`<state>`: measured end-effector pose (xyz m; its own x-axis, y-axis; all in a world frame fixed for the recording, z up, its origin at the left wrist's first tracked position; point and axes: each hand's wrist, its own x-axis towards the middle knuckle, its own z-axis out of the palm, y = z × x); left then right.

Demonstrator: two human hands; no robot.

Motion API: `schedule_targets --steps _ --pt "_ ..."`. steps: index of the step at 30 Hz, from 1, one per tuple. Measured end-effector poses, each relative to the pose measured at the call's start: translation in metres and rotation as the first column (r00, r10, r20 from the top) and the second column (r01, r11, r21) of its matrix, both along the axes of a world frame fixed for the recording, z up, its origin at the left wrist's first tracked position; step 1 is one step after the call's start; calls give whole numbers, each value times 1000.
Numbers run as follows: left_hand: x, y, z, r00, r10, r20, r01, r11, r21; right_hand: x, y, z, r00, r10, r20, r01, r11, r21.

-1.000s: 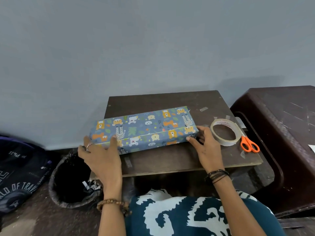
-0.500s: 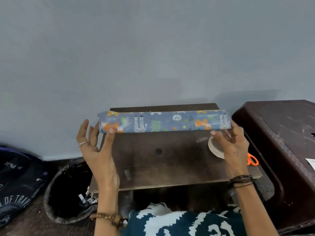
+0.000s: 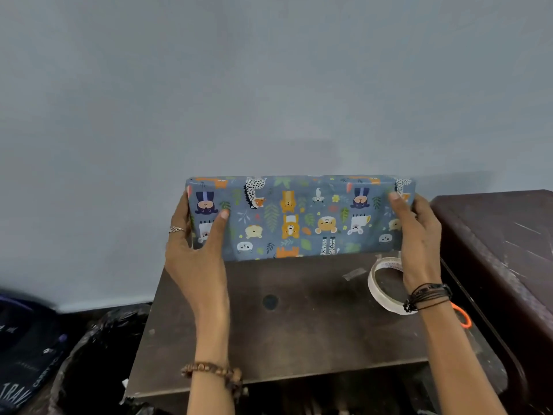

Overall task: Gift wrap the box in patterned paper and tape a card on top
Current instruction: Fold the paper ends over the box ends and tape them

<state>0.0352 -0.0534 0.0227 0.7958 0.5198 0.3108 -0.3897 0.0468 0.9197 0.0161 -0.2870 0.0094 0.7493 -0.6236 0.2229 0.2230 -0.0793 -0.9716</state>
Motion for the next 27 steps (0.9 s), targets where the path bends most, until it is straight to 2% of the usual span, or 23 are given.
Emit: schedule_targets --steps 7,13,16,18,20,22,24,27 --pt "11 14 -13 977 163 -136 -132 967 217 2 -7 -4 995 55 -88 -60 996 -59" --pt "9 38 -18 969 139 -202 -101 977 186 0 -3 -6 954 200 -223 -194 980 49" --pt "15 47 -14 982 73 -174 -48 988 144 -6 -1 -1 967 202 -159 -175 971 165" --pt "16 42 -15 988 35 -149 -26 998 62 -10 2 -1 988 131 -83 -106 962 253" --pt "13 25 -21 989 11 -149 -24 996 -85 -9 10 -1 1000 2 -31 8 951 310" --pt "3 -7 -26 973 -80 -216 18 962 -274 -8 23 -9 984 -173 -40 177 943 280" --pt "-15 -49 -27 907 -288 -307 136 890 -434 -9 43 -19 947 -318 -45 319 913 255" --pt "-50 -104 -30 792 -555 -255 330 740 -586 -19 76 -27 944 -329 5 312 900 304"
